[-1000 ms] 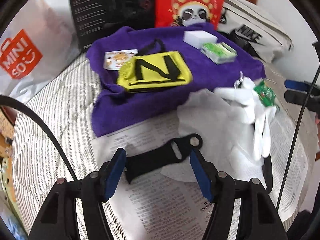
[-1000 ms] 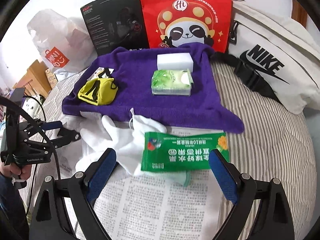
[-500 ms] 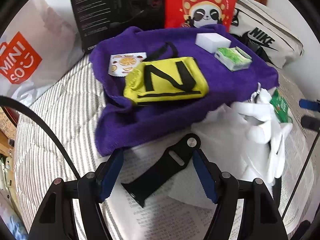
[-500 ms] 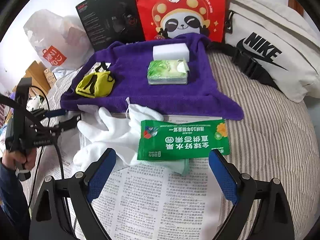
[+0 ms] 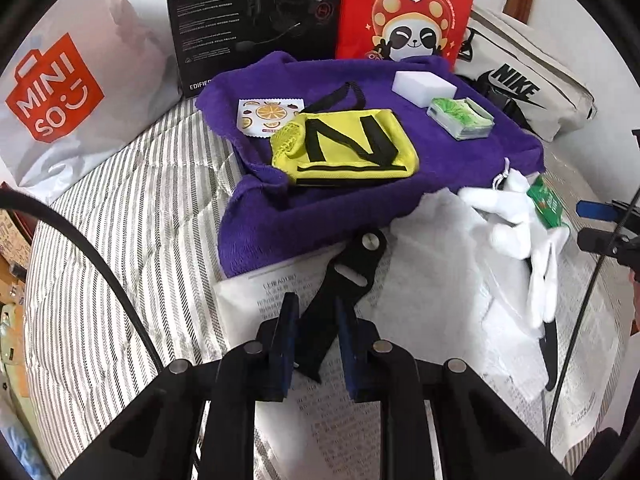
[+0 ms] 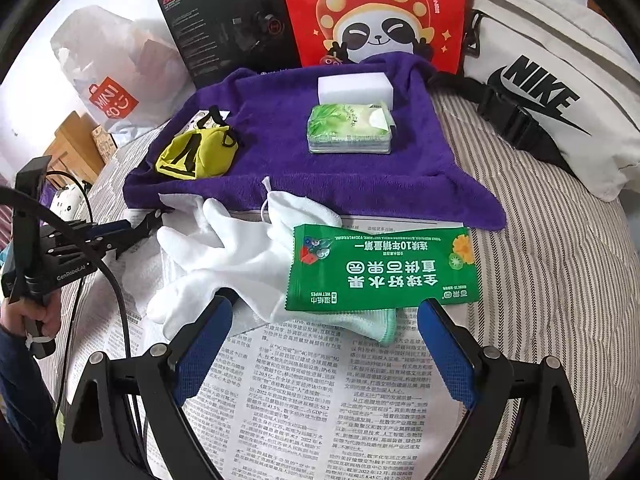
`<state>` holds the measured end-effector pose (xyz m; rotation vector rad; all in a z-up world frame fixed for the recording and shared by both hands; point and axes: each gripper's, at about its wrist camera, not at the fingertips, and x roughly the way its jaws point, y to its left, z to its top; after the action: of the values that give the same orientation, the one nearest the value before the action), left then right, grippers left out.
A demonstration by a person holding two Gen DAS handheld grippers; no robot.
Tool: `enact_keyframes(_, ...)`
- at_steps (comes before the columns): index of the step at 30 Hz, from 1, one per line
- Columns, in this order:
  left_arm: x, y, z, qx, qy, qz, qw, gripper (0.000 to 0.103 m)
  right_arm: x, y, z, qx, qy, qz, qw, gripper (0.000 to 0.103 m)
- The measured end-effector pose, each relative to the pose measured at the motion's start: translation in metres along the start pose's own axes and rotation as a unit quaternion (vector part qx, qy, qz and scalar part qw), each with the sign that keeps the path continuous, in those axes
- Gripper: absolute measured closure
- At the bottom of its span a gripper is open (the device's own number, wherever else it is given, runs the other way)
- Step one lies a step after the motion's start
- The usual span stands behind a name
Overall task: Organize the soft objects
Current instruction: 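Lower the left tool onto the black strap and close on it, then lift the black strap with left while right moves to the green printed wipes packet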
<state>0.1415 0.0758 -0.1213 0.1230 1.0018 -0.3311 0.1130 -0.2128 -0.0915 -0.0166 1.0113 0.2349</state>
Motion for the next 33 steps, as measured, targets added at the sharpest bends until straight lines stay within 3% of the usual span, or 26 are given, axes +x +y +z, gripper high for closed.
enact_keyframes(8, -0.001, -0.01, -0.002, 0.036, -0.002, 0.01, 0.9993, 0.081, 0.002, -0.001, -0.001, 0.002, 0.004, 0.001, 1.0, 0.01)
enact_keyframes(13, 0.002, -0.009, 0.002, 0.043, -0.006, -0.005, 0.9991, 0.081, 0.003, -0.001, -0.002, 0.003, 0.007, 0.003, 1.0, 0.01)
enact_keyframes(15, 0.001, -0.011, -0.001, 0.053, -0.014, -0.003, 0.9985, 0.074, 0.003, -0.002, -0.002, 0.003, 0.008, 0.003, 1.0, 0.01)
enact_keyframes(19, -0.001, -0.018, -0.008, 0.08, -0.02, -0.003, 0.9966, 0.073, 0.006, -0.004, -0.002, 0.007, 0.011, 0.0, 1.0, 0.01)
enact_keyframes(23, 0.002, -0.016, -0.002, 0.066, -0.019, -0.011, 0.9976, 0.073, 0.008, -0.003, -0.003, 0.007, 0.014, 0.001, 1.0, 0.01)
enact_keyframes(27, 0.004, -0.014, -0.001, 0.052, -0.026, -0.011, 0.9983, 0.083, 0.009, -0.002, -0.004, 0.006, 0.015, 0.0, 1.0, 0.01)
enact_keyframes(33, -0.003, -0.017, -0.006, 0.037, -0.013, 0.011, 0.9992, 0.086, 0.008, -0.001, -0.004, 0.003, 0.014, 0.0, 1.0, 0.01)
